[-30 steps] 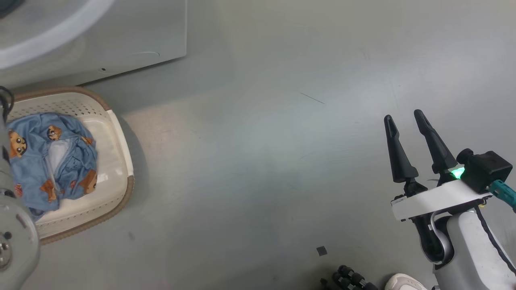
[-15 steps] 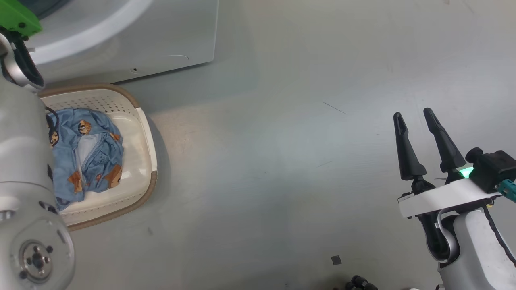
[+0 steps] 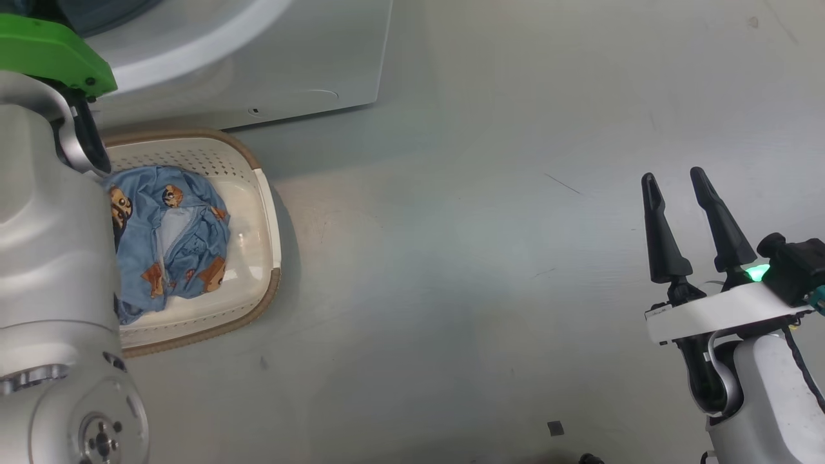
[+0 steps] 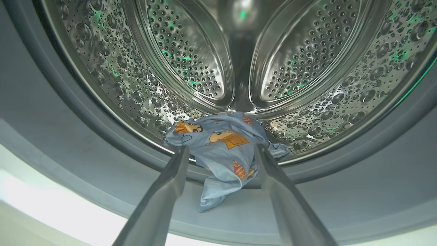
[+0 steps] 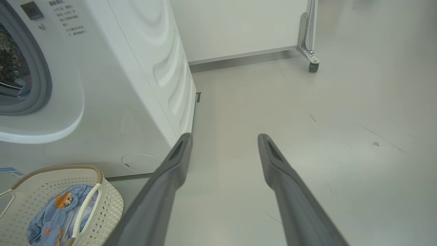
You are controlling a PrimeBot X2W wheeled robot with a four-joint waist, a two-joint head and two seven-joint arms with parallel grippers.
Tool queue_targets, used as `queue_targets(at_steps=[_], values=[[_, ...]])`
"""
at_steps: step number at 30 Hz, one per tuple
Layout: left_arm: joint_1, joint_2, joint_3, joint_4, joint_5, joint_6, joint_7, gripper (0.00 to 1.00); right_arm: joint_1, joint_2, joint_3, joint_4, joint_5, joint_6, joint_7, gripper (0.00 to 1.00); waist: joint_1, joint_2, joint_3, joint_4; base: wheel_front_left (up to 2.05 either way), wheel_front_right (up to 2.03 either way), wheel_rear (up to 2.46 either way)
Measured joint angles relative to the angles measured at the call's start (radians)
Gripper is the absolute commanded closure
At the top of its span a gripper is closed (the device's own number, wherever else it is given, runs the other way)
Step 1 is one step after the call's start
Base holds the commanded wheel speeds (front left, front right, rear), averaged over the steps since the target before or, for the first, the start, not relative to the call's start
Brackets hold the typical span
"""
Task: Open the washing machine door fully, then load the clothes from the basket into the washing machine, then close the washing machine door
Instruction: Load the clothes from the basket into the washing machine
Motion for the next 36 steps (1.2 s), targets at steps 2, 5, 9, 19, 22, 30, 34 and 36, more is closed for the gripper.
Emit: queue_targets(at_steps=[2, 5, 9, 19, 22, 30, 34, 36], values=[[0.011, 0.000, -0.016, -0.013, 0.006, -0.002, 0.000, 0.00, -0.001, 0.000, -0.003, -0.003, -0.001, 0.000, 0.000, 0.00, 0.0000, 0.0000, 0.002, 0.006, 0.00, 0.00, 0.00], [0.017, -0.001, -0.021, -0.023, 0.008, -0.003, 0.000, 0.00, -0.002, -0.001, -0.007, -0.004, -0.002, 0.000, 0.000, 0.00, 0.0000, 0.0000, 0.004, 0.011, 0.00, 0.00, 0.00], [0.039, -0.004, -0.044, -0.040, 0.014, -0.021, 0.000, 0.00, -0.002, -0.001, -0.027, -0.010, -0.004, 0.000, 0.000, 0.00, 0.0000, 0.0000, 0.011, 0.022, 0.00, 0.00, 0.00], [0.177, -0.012, -0.077, -0.133, -0.017, -0.072, 0.000, 0.00, -0.004, -0.002, -0.062, -0.024, -0.014, 0.000, 0.000, 0.00, 0.0000, 0.0000, 0.020, 0.054, 0.00, 0.00, 0.00], [0.228, -0.017, -0.087, -0.169, -0.034, -0.080, 0.000, 0.00, -0.005, -0.005, -0.071, -0.027, -0.019, 0.000, 0.000, 0.00, 0.0000, 0.0000, 0.017, 0.064, 0.00, 0.00, 0.00], [0.351, -0.019, -0.141, -0.255, -0.109, -0.099, 0.000, 0.00, -0.004, -0.012, -0.083, -0.035, -0.027, 0.000, 0.000, 0.00, 0.0000, 0.0000, 0.012, 0.092, 0.00, 0.00, 0.00], [0.408, -0.019, -0.165, -0.308, -0.143, -0.099, 0.000, 0.00, -0.004, -0.012, -0.083, -0.037, -0.027, 0.000, 0.000, 0.00, 0.0000, 0.0000, 0.013, 0.099, 0.00, 0.00, 0.00], [0.438, -0.019, -0.178, -0.336, -0.159, -0.099, 0.000, 0.00, -0.004, -0.012, -0.085, -0.037, -0.027, 0.000, 0.000, 0.00, 0.0000, 0.0000, 0.013, 0.101, 0.00, 0.00, 0.00]])
